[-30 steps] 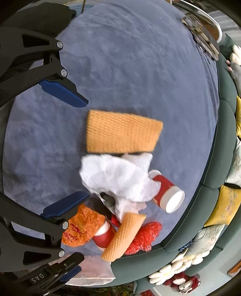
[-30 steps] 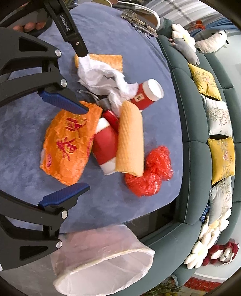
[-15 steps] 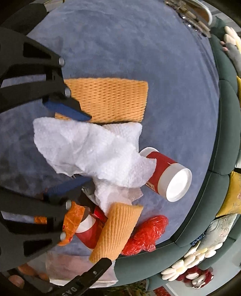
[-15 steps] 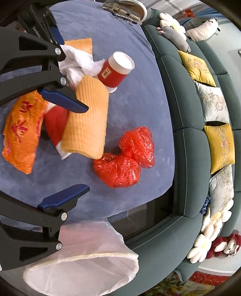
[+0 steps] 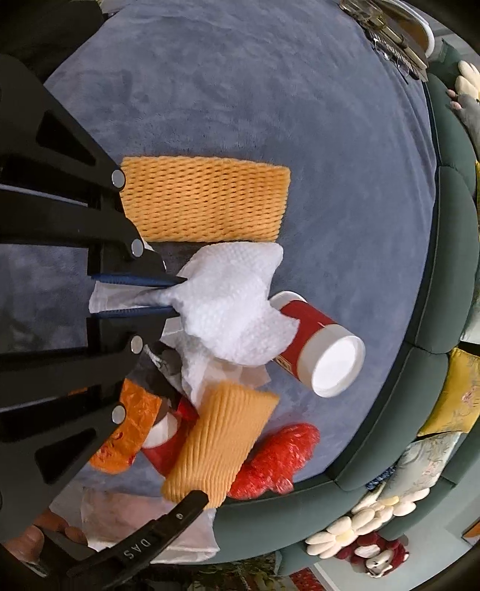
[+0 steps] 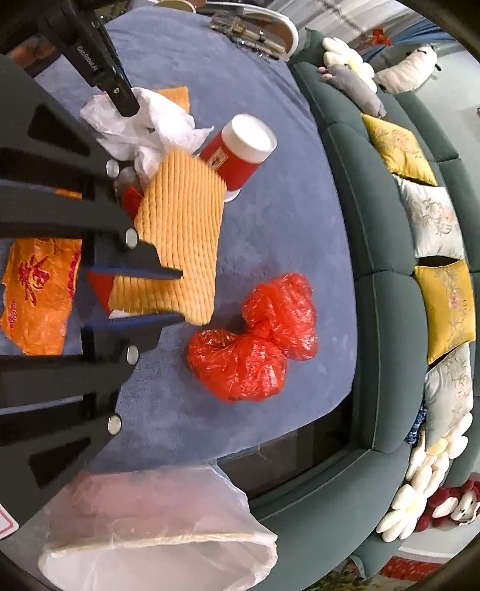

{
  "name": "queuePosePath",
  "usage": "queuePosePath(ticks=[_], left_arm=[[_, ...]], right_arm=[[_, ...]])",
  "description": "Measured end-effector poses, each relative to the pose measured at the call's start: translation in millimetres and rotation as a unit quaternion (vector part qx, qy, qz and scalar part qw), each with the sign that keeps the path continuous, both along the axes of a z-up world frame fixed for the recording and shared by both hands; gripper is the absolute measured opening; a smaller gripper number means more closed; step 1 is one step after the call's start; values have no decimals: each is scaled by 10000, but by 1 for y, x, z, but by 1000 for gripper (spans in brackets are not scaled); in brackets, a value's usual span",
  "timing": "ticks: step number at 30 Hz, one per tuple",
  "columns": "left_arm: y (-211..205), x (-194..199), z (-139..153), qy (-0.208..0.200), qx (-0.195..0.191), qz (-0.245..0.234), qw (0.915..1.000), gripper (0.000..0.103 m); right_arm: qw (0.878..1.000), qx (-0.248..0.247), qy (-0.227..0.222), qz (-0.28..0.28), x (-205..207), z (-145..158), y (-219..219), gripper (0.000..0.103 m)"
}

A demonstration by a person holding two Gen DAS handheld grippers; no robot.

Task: Collect trash
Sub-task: 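Grasp the white tissue with the left tool while the right grasps the orange foam net, then carry tissue and foam net over the bin and open both tools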

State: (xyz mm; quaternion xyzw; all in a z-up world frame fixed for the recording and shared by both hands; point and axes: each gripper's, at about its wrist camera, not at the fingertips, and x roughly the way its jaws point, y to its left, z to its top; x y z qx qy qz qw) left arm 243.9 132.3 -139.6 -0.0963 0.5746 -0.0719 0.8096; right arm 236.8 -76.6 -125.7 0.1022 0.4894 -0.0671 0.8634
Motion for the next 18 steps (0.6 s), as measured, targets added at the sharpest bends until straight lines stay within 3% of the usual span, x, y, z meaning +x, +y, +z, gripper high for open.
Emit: queuePosePath(ticks=[10,18], left_arm=[[-7,-22,53,-506,-138,-85,9986,9],[-48,-42,92,-863,-206,-490,9949,9]], right_arm=[[9979,28,-635,-153,-33,48,-14,11],[9928,3,-1109,-459,-66,89,-48,11]])
